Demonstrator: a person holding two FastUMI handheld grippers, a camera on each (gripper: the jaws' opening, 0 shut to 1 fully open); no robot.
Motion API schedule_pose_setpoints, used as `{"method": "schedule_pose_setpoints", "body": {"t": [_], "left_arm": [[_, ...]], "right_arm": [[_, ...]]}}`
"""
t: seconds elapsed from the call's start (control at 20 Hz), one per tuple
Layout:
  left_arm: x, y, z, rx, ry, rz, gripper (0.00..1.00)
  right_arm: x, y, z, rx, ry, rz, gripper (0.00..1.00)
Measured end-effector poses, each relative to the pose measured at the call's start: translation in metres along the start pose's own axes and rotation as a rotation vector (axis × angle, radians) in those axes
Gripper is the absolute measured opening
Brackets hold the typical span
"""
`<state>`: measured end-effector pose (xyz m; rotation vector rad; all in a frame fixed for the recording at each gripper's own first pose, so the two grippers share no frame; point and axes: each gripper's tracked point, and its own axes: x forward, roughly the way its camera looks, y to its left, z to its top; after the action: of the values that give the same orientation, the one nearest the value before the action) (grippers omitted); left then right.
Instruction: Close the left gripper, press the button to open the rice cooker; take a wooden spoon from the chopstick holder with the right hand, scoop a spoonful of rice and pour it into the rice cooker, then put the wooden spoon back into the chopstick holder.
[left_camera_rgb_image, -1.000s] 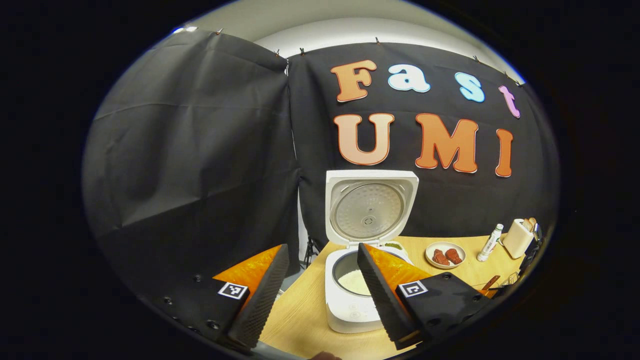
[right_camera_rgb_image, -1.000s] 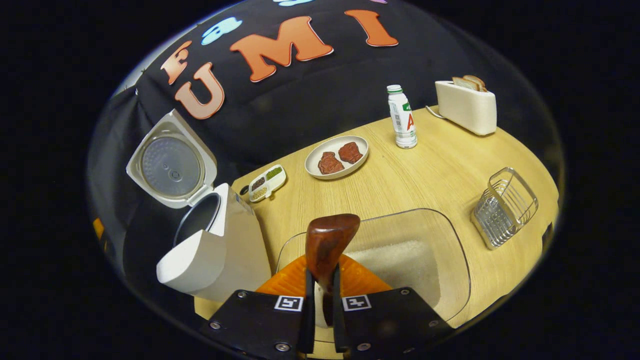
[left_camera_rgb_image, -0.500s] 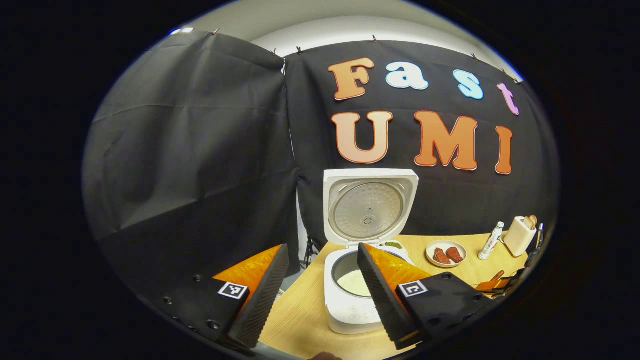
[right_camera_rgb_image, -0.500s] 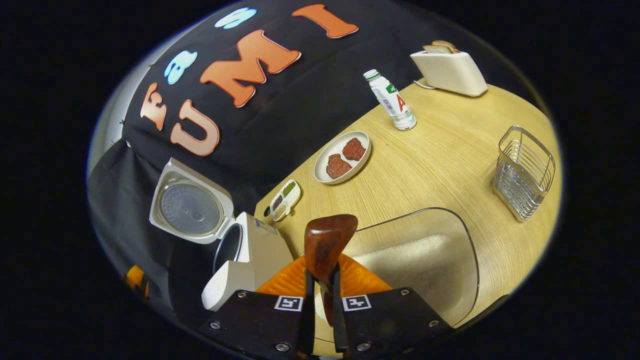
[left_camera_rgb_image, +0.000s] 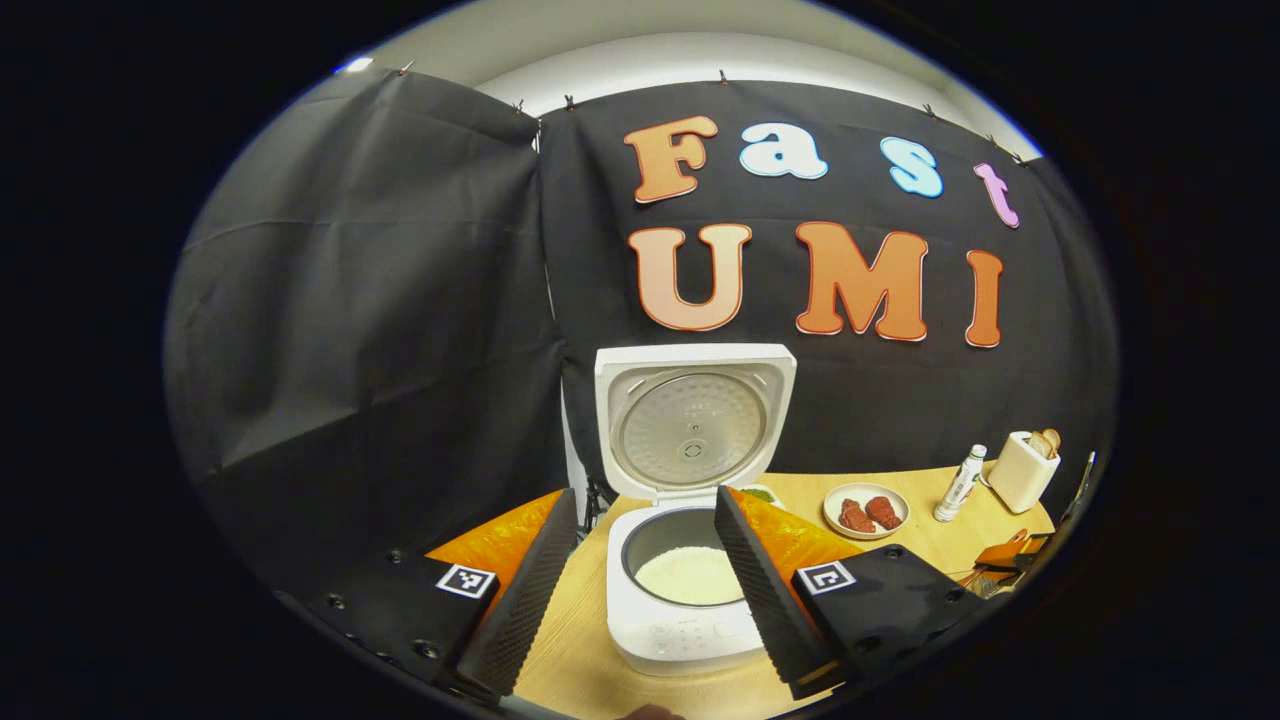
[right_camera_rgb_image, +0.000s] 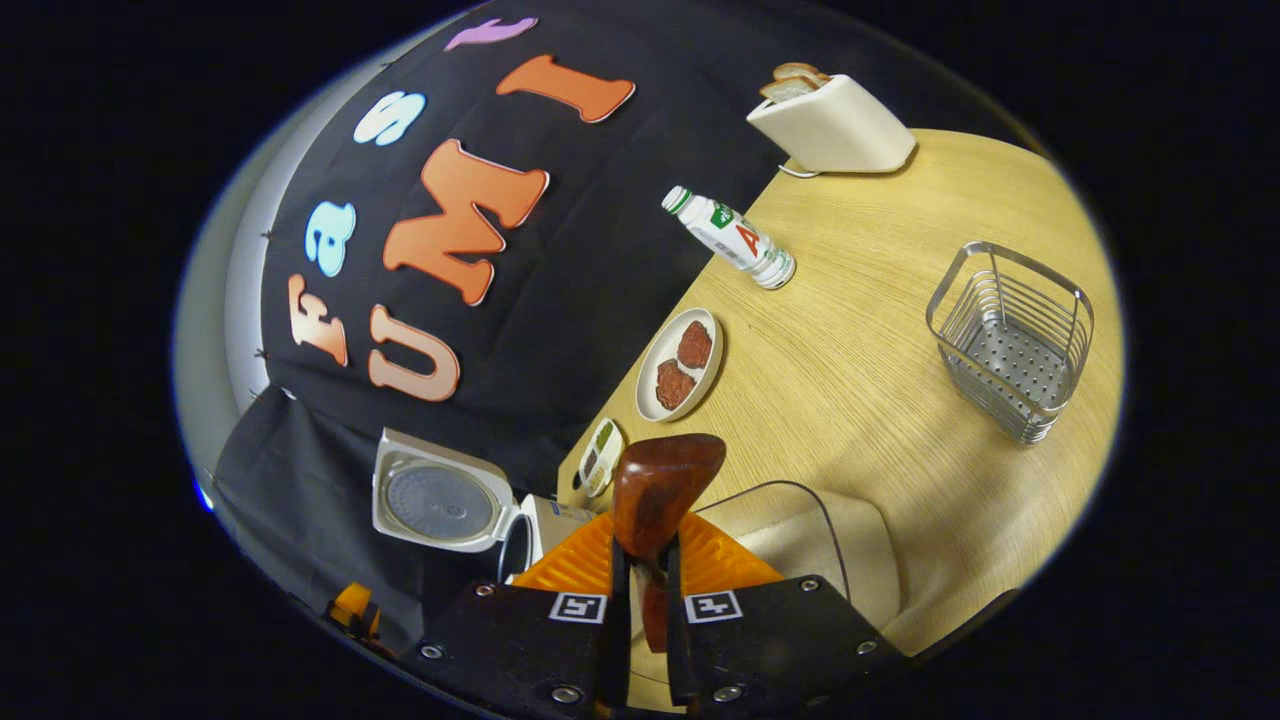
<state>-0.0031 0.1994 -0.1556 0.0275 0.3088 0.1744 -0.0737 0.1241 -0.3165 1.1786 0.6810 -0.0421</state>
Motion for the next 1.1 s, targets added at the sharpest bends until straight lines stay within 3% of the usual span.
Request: {"method": "schedule_pose_setpoints", "body": {"t": [0.2,0.35,0.4,0.75,0.8,0.85,1.1], "left_arm": [[0.002,-0.008,0.004,0.002,-0.007,-0.013,0.9],[0.004,-0.009,0.003,-0.001,-0.004,-0.015,0.94],[0.003,-0.007,0.003,-0.004,-0.005,-0.013,0.94],[-0.003,0.011,0.008,-0.025,-0.029,0.023,0.9],[-0.005,0.015,0.007,-0.025,-0.035,0.028,0.94],[-0.006,0.02,0.008,-0.024,-0.04,0.037,0.9],[-0.013,0.05,-0.001,-0.048,-0.041,0.091,0.94]], "right_arm": [[-0.006,0.005,0.026,0.141,-0.061,0.026,0.14],[-0.01,0.032,0.042,0.227,-0.09,0.093,0.1],[-0.012,0.041,0.045,0.247,-0.095,0.114,0.14],[0.003,0.118,0.048,0.291,-0.061,0.229,0.14],[0.007,0.13,0.045,0.287,-0.05,0.247,0.14],[0.011,0.141,0.041,0.28,-0.035,0.256,0.14],[0.036,0.191,0.013,0.274,0.039,0.31,0.14]]}}
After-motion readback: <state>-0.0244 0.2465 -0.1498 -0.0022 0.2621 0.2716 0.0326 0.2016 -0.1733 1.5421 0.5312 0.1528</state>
